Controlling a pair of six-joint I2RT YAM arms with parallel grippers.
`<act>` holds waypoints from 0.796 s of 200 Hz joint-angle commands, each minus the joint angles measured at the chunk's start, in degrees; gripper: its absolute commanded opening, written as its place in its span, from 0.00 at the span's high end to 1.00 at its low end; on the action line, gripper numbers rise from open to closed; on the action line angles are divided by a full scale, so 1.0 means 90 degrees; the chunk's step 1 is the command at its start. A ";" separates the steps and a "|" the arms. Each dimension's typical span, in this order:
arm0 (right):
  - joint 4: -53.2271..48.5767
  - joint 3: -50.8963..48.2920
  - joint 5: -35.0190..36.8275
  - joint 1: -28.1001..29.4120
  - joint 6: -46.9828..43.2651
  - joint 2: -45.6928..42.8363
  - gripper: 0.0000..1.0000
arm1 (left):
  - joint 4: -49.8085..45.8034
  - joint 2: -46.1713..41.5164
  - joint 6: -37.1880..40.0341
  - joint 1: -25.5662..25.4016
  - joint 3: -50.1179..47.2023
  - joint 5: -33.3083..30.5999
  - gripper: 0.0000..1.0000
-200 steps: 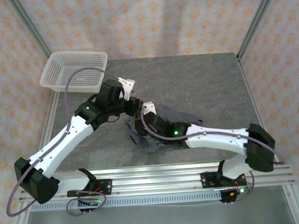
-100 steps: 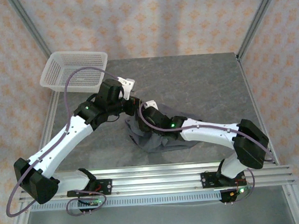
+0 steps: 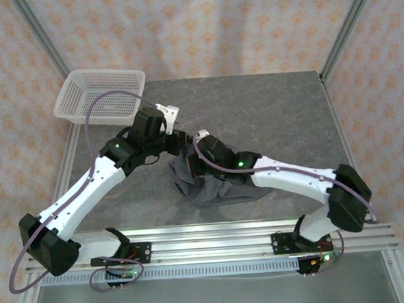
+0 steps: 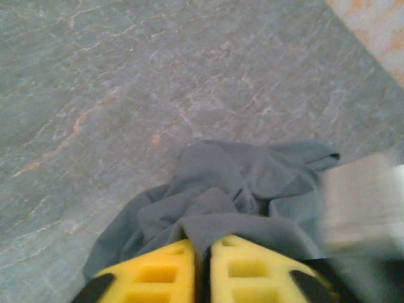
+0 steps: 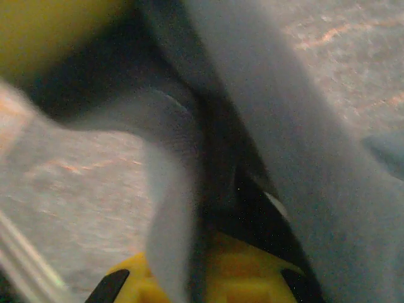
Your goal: Fold the inside-out t-shirt
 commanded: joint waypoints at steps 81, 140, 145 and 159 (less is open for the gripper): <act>-0.0704 0.0790 -0.1214 -0.1198 0.1627 -0.0643 1.00 | 0.2283 -0.2340 0.0723 -0.0151 -0.2448 0.1730 0.33; -0.0840 0.1143 -0.1445 -0.1200 0.2682 -0.0651 1.00 | 0.2941 -0.0232 -0.0265 -0.0922 -0.1855 0.0447 0.31; -0.0881 0.1146 -0.1468 -0.1203 0.2702 -0.0649 1.00 | 0.3188 -0.0197 -0.0421 -0.0914 -0.1898 0.0303 0.30; -0.0912 0.1067 -0.1532 -0.1201 0.2754 -0.0673 1.00 | 0.3667 -0.0155 -0.0703 -0.0895 -0.1997 -0.0022 0.29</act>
